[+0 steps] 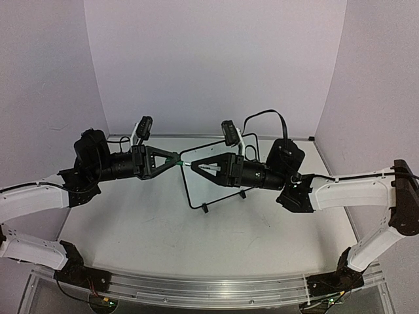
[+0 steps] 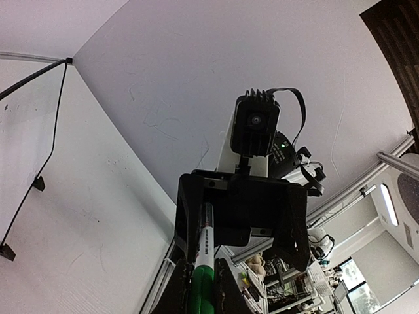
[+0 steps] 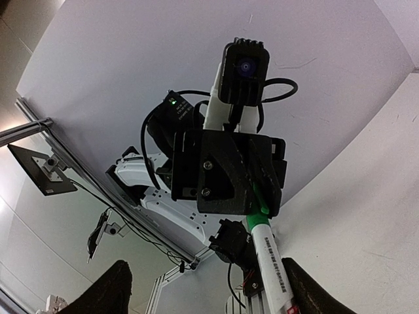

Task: Write a sentence on the whiteboard
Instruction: Open the pen cap from the whiteboard marker.

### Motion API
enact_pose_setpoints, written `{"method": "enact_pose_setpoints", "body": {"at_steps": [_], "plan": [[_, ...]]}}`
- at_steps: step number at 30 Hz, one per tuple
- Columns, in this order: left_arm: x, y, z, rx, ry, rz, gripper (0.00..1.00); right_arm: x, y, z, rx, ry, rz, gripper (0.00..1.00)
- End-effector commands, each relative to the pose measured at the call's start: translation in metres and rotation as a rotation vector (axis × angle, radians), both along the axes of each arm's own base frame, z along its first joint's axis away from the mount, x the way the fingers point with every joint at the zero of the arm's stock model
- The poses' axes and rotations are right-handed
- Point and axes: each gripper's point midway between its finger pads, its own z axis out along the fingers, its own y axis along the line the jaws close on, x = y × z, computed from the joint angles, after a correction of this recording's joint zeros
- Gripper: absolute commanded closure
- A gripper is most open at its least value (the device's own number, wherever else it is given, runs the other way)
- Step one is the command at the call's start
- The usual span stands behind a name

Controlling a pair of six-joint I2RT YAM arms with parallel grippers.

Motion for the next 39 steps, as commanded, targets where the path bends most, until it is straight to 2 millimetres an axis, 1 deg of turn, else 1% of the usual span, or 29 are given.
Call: {"method": "enact_pose_setpoints", "body": {"at_steps": [1,6,21,27,31,35,39], "plan": [[-0.007,0.007,0.022,-0.011,-0.069,-0.002,1.0,-0.001,-0.002,0.022,0.069,-0.05,-0.001,0.28],[-0.008,0.009,0.02,0.003,-0.07,0.009,1.0,-0.001,-0.001,0.022,0.07,-0.05,0.004,0.28],[-0.004,0.004,0.014,0.006,-0.047,0.0,1.0,-0.003,0.004,0.017,0.055,-0.041,0.034,0.32],[-0.006,0.0,0.01,0.012,-0.038,-0.031,1.0,-0.002,0.005,0.016,0.046,-0.042,0.033,0.35],[-0.007,-0.001,0.008,0.017,-0.031,-0.04,1.0,-0.001,0.007,0.012,0.034,-0.037,0.027,0.4],[-0.008,-0.003,0.006,0.021,-0.026,-0.052,1.0,0.001,0.008,0.011,0.026,-0.035,0.02,0.48],[-0.008,-0.003,0.006,0.021,-0.027,-0.058,1.0,0.004,0.007,0.011,0.024,-0.034,0.006,0.58]]}}
